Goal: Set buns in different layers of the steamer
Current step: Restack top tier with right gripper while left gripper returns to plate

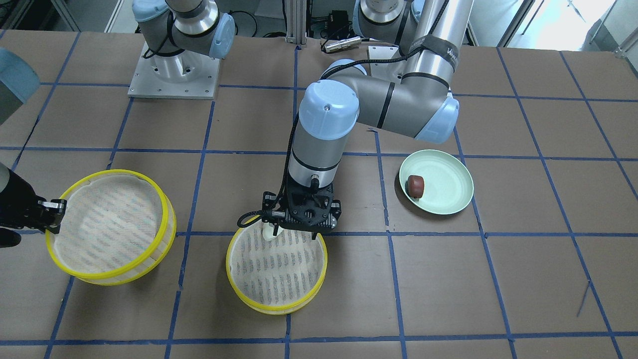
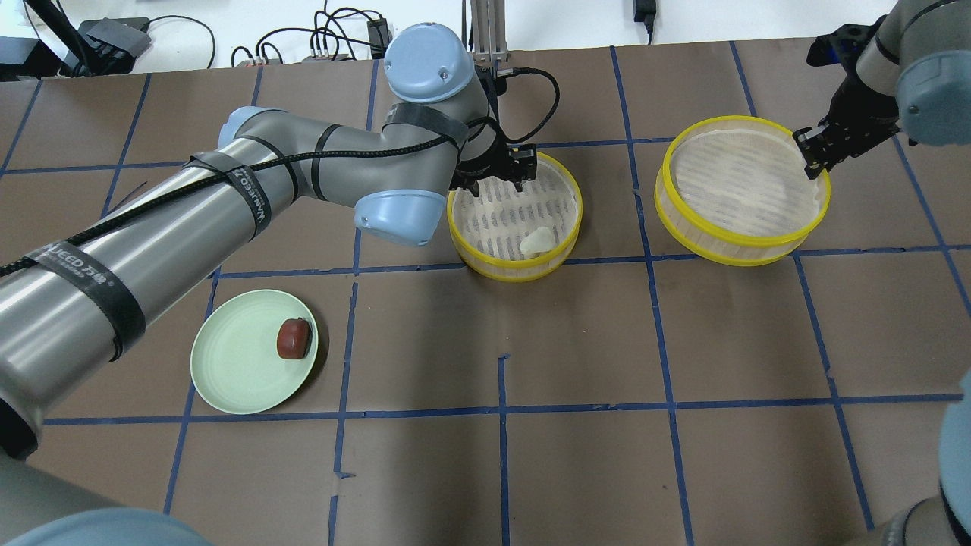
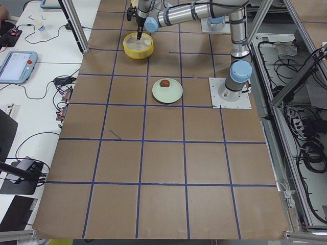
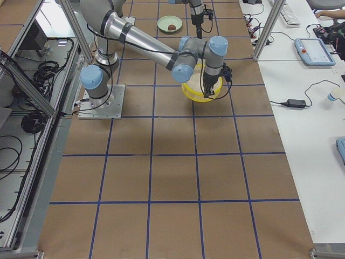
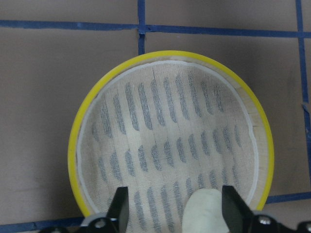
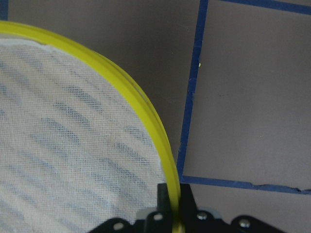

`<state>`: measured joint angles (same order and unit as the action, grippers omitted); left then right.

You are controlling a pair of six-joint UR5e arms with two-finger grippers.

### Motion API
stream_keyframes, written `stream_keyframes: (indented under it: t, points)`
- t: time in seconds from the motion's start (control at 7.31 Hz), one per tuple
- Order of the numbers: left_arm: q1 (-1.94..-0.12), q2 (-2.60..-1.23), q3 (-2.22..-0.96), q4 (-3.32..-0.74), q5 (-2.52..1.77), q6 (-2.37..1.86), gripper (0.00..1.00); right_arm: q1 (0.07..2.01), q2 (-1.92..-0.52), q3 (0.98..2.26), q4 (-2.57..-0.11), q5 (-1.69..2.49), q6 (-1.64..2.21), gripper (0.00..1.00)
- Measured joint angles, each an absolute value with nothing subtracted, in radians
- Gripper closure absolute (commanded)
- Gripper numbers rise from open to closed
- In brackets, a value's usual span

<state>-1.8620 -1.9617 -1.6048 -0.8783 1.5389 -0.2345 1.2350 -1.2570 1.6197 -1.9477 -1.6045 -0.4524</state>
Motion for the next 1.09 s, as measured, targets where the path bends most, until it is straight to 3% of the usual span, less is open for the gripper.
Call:
stream_keyframes:
  t: [0.27,0.68,1.09]
  points:
    - [-1.691,-1.849,-1.618,-1.088,1.586,0.006,0.0,1.267,-1.266,1.616,-1.937,-1.603,-0.303,0.91]
    - [-1.355,-1.715,-1.674,-1.407,1.596,0.259,0.0,1.517,-1.263,1.609,-1.95,-1.606,0.095,0.92]
    - [-1.269,-1.698,-1.821,-1.445,1.588,0.299,0.0,1.725,-1.214,1.606,-2.028,-1.605,0.404,0.92]
